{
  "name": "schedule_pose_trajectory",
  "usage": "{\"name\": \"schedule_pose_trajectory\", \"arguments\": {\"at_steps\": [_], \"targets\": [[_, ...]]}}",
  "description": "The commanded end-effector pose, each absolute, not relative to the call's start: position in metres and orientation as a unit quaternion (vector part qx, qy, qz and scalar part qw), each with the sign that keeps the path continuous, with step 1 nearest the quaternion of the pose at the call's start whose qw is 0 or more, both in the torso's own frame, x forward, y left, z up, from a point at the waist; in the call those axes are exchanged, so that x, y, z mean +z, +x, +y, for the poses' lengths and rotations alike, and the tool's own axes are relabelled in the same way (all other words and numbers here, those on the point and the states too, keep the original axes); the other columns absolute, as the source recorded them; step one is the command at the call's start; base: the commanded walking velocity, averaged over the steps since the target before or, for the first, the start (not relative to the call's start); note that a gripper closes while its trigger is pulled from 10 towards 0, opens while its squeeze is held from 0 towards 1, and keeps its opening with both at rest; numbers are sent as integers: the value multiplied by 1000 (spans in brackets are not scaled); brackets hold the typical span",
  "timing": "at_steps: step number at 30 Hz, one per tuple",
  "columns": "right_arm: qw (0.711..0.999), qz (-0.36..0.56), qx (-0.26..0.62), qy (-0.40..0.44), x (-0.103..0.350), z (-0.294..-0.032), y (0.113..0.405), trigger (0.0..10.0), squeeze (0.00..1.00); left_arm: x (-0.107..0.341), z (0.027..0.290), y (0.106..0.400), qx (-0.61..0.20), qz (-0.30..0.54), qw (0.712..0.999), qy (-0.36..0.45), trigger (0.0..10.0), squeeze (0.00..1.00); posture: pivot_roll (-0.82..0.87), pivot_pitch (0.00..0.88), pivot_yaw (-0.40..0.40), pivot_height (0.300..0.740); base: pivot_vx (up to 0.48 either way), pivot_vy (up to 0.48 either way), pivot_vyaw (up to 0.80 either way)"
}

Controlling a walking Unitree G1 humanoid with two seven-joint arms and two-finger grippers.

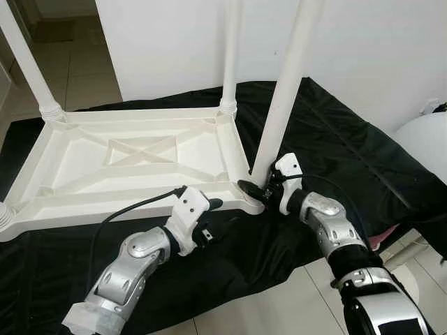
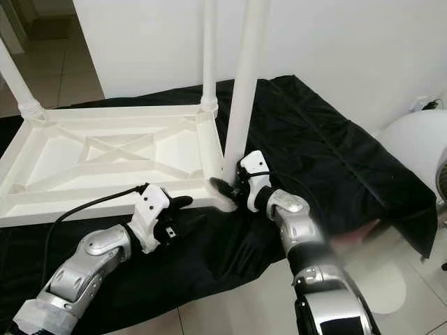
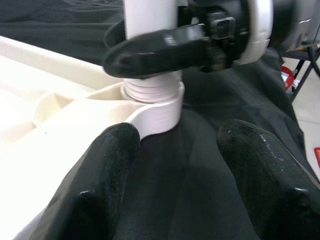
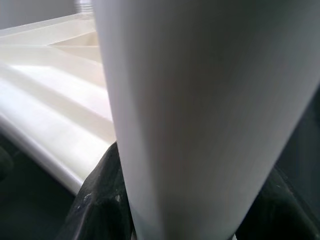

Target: Building children table

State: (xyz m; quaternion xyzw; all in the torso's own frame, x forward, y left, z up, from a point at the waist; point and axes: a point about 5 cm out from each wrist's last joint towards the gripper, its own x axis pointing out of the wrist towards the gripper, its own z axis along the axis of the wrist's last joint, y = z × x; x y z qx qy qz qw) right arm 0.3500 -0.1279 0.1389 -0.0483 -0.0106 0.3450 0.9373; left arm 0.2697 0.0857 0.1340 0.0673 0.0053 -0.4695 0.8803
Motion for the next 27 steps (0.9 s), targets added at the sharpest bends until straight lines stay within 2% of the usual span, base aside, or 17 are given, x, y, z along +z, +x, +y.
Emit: {"name": "schedule_pose_trajectory", "arguments": {"at_steps": [1,3,6,9,12,14,20,27], "targets": [[959,-1,283,-12,135,-127,350,10000,0,132,88,267,-482,13,874,69,10000,0,-46,39,-4,740,0,0,0],[974,8,224,29,132,-122,347,10000,0,132,89,269,-482,14,873,72,10000,0,-50,39,1,740,0,0,0],[977,11,212,37,131,-121,346,10000,0,132,89,269,-483,14,873,73,10000,0,-54,40,3,740,0,0,0],[985,32,153,76,125,-109,338,10000,0,132,88,269,-486,15,871,72,10000,0,-64,43,11,740,0,0,0],[988,32,129,80,125,-105,335,10000,0,132,87,269,-487,15,870,72,10000,0,-64,43,11,740,0,0,0],[993,24,82,86,127,-94,328,10000,0,131,87,268,-489,16,869,72,10000,0,-64,42,4,740,0,0,0],[993,20,27,116,131,-84,324,10000,0,131,86,268,-488,16,870,71,10000,0,-54,38,-8,740,0,0,0],[995,2,32,96,142,-84,325,10000,0,131,86,268,-487,14,871,70,10000,0,-55,29,-13,740,0,0,0]]}}
